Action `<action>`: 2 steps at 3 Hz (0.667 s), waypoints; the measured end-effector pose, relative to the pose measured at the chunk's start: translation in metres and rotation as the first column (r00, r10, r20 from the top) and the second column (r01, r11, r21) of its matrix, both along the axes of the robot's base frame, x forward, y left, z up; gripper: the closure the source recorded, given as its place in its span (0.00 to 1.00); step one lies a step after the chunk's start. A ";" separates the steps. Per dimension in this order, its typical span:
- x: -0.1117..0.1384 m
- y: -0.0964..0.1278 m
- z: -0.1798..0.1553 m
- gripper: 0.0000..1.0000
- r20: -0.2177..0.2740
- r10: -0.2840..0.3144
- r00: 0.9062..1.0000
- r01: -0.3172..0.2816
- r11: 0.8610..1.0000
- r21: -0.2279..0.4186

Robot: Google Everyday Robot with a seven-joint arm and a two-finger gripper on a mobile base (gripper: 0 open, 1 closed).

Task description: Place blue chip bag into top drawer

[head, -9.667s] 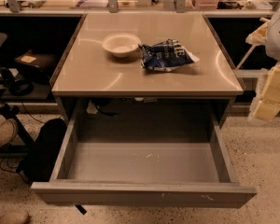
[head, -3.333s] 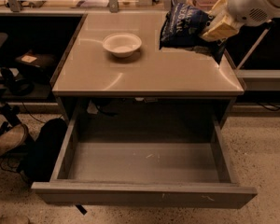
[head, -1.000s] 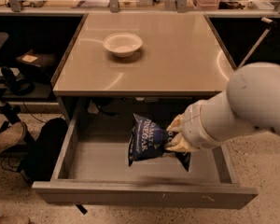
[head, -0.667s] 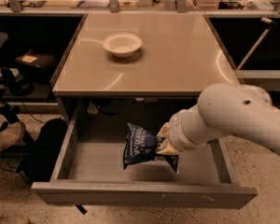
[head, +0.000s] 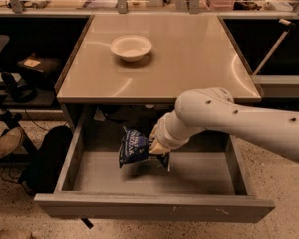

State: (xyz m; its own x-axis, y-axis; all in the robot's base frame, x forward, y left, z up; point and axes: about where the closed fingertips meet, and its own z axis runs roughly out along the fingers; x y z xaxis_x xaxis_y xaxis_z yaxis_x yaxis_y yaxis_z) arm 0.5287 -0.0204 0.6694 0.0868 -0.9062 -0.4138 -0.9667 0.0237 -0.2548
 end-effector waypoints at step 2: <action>0.001 0.004 -0.003 0.58 -0.003 0.007 1.000 -0.007 1.000 0.000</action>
Offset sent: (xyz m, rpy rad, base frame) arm 0.0014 0.0036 -0.0027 0.0004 0.0033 0.0067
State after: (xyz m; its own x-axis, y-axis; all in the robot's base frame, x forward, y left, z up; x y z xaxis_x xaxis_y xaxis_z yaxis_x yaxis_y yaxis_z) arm 0.5301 -0.0168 0.6667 0.0917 -0.9054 -0.4145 -0.9677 0.0172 -0.2515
